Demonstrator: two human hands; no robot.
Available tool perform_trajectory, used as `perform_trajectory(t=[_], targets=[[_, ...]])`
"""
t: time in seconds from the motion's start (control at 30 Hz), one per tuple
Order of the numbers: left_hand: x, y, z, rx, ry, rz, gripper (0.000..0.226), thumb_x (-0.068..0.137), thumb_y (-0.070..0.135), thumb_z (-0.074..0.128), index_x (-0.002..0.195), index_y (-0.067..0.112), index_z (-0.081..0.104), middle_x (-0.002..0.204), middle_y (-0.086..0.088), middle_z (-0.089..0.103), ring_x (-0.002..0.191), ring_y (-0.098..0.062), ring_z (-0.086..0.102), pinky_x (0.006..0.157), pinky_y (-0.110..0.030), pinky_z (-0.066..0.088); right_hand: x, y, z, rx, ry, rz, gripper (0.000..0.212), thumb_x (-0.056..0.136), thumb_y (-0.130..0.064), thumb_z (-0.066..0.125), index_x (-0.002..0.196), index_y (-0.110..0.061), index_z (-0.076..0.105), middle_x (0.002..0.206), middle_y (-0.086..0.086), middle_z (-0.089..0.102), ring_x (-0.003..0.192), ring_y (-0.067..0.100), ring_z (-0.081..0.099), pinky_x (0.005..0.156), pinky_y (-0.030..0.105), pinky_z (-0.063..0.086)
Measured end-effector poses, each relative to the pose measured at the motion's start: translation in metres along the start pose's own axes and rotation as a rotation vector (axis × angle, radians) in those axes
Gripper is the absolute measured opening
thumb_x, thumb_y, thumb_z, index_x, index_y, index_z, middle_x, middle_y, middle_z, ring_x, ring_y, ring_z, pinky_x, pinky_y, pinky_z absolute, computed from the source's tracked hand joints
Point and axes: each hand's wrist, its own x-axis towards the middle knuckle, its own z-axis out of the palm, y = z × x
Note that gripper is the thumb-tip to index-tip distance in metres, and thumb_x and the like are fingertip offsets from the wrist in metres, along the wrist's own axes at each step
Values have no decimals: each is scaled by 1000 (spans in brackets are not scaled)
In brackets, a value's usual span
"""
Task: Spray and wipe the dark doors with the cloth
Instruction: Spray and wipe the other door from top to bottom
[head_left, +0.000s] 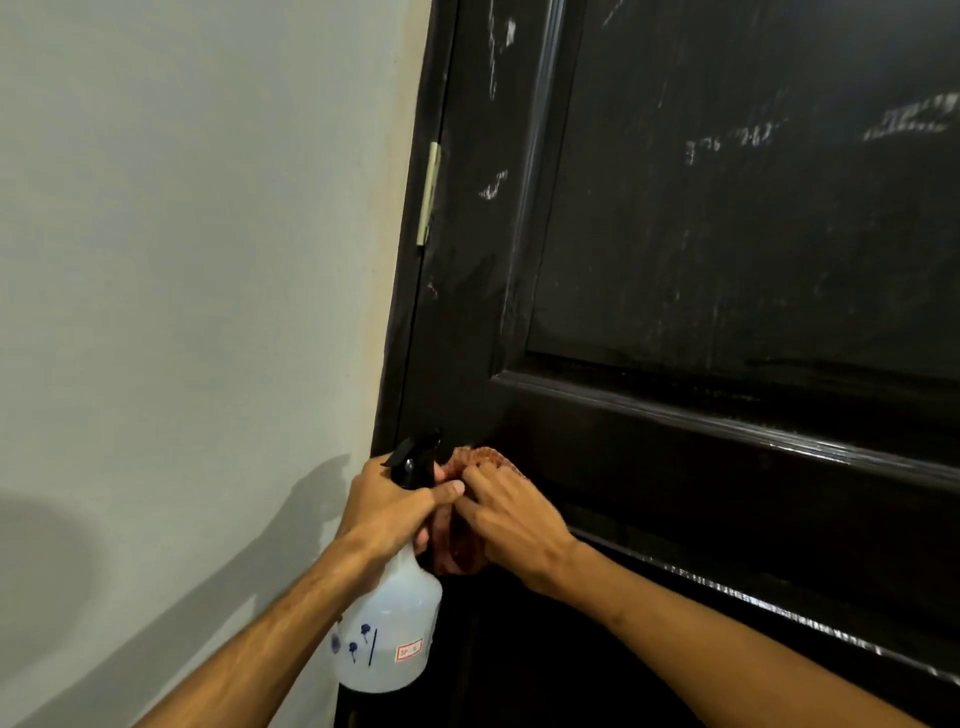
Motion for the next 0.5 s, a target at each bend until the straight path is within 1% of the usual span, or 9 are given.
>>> perform_trajectory(t=[0.03,0.13,0.17,0.23,0.3,0.37,0.4,0.43,0.5], targets=[[5,9,-2,5,11,20,20,81,13,86,93,5,72,68,-12,68,46,-21,52,44,-27,44,8,14,-13,-46,36,52,38,87,-25,49,115,-10,70,112,11,61,104,30,55,94,37,45],[20,34,-4,2,40,70,20,81,11,85,92,3,71,68,-11,65,42,-19,49,44,-26,44,30,51,-44,-141,194,388,41,89,-15,50,126,-4,63,132,19,57,124,40,50,110,48,39],[23,39,-4,-5,40,78,20,81,10,85,91,3,70,68,-11,65,41,-18,48,44,-25,44,36,54,-47,-162,165,400,46,88,-14,50,131,-3,60,140,20,54,131,41,46,114,50,36],[24,46,-1,-9,36,93,19,80,10,85,91,3,70,69,-12,65,40,-18,47,43,-24,43,45,52,-41,-136,23,219,51,84,-22,52,132,-6,61,142,17,54,135,38,47,114,50,34],[23,54,0,-2,19,98,19,82,11,84,92,3,71,71,-14,66,41,-17,47,42,-23,43,61,61,-50,-120,-12,134,41,79,-32,61,114,-13,71,122,12,65,114,33,61,96,45,44],[26,65,-1,19,10,106,20,83,12,83,94,2,70,73,-13,66,41,-16,48,43,-23,44,83,82,-70,-141,88,305,23,79,-30,63,93,-15,74,98,10,69,88,31,66,76,38,49],[30,71,-2,27,16,115,21,83,12,83,94,2,69,74,-13,66,40,-15,48,43,-23,44,91,92,-77,-153,121,392,22,83,-28,58,93,-16,73,96,10,68,88,31,65,78,39,48],[34,76,-4,31,28,123,21,83,12,83,95,2,70,75,-14,67,40,-15,48,43,-23,44,99,96,-78,-170,112,408,25,87,-30,53,101,-19,72,104,10,67,96,32,62,88,43,44],[42,86,-8,36,45,134,21,83,12,84,96,2,71,76,-18,69,43,-16,49,44,-24,44,108,93,-65,-179,10,231,32,92,-38,50,116,-26,68,125,8,61,117,33,53,103,52,31]])
